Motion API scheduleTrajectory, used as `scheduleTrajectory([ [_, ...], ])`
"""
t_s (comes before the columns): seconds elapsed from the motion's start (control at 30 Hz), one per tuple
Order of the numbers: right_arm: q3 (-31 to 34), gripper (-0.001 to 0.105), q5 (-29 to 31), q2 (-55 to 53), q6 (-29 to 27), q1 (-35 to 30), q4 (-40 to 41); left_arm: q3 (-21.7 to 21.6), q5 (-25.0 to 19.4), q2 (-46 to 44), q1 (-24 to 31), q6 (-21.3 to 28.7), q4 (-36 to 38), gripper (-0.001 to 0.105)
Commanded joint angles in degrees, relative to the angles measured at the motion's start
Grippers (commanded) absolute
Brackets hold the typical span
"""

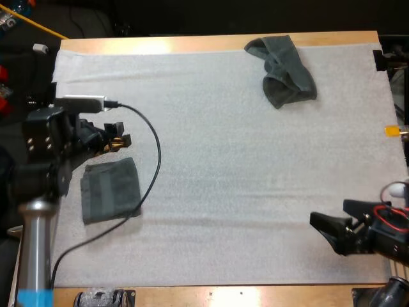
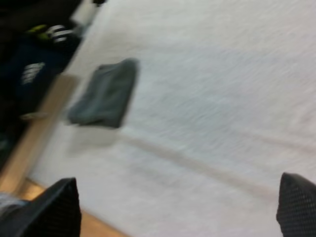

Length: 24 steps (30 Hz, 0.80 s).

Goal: Pick towel from pile, fold and stack

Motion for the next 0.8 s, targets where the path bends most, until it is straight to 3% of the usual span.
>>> scheduleTrajectory([
  [0.0,-0.08,0.078,1.31,1.25,-2.27,0.06,-0.66,-0.33,1.64,-1.90,0.14,-0.75,0.39,0.059],
  [0.13,-0.08,0.078,5.16,5.01,-5.85,0.06,-3.20,-0.33,3.79,-6.74,0.14,-0.33,2.40,0.059],
  [0.3,-0.08,0.078,4.73,10.05,-7.30,-1.42,-7.04,-0.33,3.79,-10.78,0.14,-0.33,4.50,0.059],
  [0.6,-0.08,0.078,-0.70,17.25,-14.90,-15.22,-9.35,-0.33,3.79,-13.91,-0.77,0.16,7.35,0.059],
  [0.77,-0.08,0.078,-3.87,17.43,-17.59,-26.52,-9.24,-0.22,3.58,-15.11,-5.11,2.75,8.17,0.059],
])
